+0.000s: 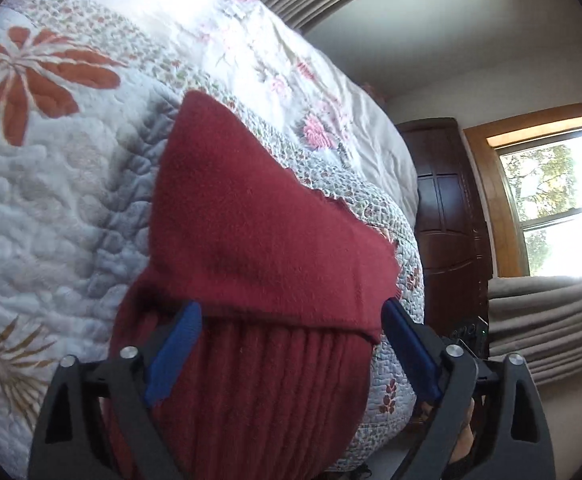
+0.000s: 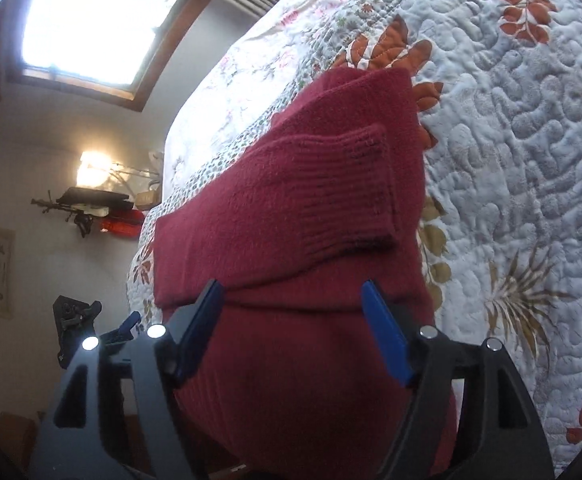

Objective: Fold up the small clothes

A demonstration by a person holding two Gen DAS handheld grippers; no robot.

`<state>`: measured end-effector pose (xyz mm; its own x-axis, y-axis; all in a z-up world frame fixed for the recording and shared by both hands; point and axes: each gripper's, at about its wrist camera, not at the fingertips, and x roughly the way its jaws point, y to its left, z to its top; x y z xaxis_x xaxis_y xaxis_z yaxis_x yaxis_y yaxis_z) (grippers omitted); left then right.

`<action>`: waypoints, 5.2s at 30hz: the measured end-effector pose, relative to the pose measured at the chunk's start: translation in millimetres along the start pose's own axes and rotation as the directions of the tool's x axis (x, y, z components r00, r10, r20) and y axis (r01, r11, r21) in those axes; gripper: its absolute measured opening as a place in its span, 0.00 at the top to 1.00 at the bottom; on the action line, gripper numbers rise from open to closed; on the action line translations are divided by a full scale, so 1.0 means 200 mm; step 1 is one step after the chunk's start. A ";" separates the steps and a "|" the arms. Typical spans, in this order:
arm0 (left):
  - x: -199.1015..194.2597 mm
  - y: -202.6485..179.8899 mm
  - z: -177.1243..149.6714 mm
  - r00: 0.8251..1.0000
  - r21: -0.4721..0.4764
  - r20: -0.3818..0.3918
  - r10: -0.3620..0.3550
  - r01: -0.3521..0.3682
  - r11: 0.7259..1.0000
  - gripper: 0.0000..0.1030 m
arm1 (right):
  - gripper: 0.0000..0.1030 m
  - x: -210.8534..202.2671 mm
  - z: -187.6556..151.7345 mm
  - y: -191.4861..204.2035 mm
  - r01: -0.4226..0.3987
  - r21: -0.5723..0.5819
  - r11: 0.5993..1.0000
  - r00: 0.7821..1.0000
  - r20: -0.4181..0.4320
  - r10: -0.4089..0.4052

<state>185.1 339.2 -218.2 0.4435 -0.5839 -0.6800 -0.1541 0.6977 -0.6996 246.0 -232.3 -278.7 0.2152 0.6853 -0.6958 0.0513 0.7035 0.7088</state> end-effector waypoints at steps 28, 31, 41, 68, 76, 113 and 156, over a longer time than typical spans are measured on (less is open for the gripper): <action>-0.05 0.78 -1.00 0.928 -0.056 -0.360 0.091 -0.119 0.991 0.07 | 0.27 -0.15 -1.43 -0.74 0.053 0.279 0.959 0.986 -0.166 -0.006; -0.03 0.77 -1.00 0.931 -0.072 -0.357 0.070 -0.102 0.992 0.21 | 0.27 -0.10 -1.43 -0.72 0.063 0.263 0.963 0.986 -0.166 -0.019; 0.02 0.73 -1.03 0.934 -0.049 -0.346 0.091 -0.115 0.992 0.72 | 0.38 0.02 -1.51 -0.58 -0.031 0.219 0.975 0.983 -0.170 0.070; -0.50 0.71 -1.00 0.920 -0.283 -0.165 -0.355 0.301 0.911 0.94 | 0.90 -0.49 -1.34 -0.17 -0.381 0.229 0.896 0.924 0.066 0.376; -0.53 0.57 -0.73 0.857 -0.352 0.039 -0.514 0.493 0.796 0.94 | 0.90 -0.64 -0.90 0.01 -0.465 0.182 0.867 0.884 0.159 0.440; -0.14 0.16 0.17 0.996 -0.020 -0.009 0.084 -0.084 0.996 0.12 | 0.24 -0.27 -0.10 -0.06 0.022 0.040 0.999 0.999 -0.048 -0.020; 0.15 0.09 0.06 0.943 0.302 -0.125 0.307 -0.259 0.918 0.90 | 0.91 0.01 -0.15 -0.07 0.102 -0.127 0.987 0.991 -0.074 -0.112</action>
<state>206.7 340.4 -248.6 0.2607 -0.3884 -0.8838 0.0105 0.9166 -0.3997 216.2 -234.4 -293.8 0.1354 0.6140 -0.7776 -0.0512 0.7882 0.6133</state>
